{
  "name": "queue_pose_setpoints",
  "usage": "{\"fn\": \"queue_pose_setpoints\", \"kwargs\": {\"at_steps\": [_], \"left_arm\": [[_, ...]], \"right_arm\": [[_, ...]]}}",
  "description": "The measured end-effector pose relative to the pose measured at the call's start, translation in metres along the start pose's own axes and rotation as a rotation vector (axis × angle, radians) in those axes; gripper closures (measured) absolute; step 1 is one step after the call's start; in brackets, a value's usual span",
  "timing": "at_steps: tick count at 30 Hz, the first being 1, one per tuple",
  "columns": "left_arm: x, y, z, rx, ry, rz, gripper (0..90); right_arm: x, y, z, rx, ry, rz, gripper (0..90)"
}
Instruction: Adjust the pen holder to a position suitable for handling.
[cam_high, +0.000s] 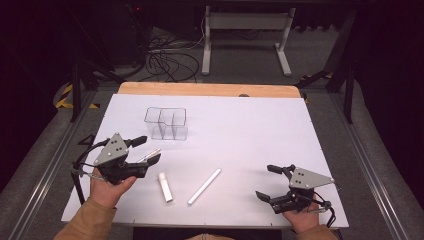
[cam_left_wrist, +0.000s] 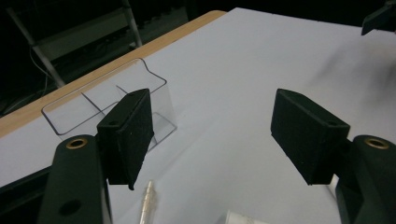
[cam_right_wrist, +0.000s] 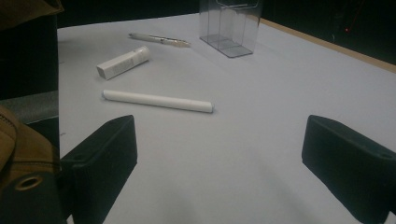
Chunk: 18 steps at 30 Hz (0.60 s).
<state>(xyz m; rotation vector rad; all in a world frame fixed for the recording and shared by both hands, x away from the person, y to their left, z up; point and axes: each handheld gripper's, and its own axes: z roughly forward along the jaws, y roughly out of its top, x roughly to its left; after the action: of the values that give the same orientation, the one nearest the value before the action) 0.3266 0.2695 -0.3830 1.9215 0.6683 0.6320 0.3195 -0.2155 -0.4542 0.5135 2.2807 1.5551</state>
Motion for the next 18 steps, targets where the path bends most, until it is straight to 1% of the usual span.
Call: {"fn": "queue_pose_setpoints", "kwargs": {"at_steps": [1,6,10,13,18], "left_arm": [[0.001,0.001,0.001,0.004,0.000,-0.005,31.5],[0.008,0.006,0.007,0.038,0.009,0.009,31.8],[0.013,0.009,0.012,0.066,0.019,-0.009,31.8],[0.019,0.012,0.016,0.075,0.010,-0.027,31.8],[0.026,0.013,0.022,0.094,0.028,-0.029,31.5]], "right_arm": [[0.000,0.000,0.000,0.002,0.002,-0.001,10.8],[0.001,0.000,0.001,0.005,0.009,-0.007,11.2],[0.001,0.000,0.001,0.006,0.012,-0.005,11.2],[0.000,0.000,0.001,0.005,0.013,-0.006,11.2],[0.001,0.000,0.001,0.000,0.020,-0.011,11.3]]}}
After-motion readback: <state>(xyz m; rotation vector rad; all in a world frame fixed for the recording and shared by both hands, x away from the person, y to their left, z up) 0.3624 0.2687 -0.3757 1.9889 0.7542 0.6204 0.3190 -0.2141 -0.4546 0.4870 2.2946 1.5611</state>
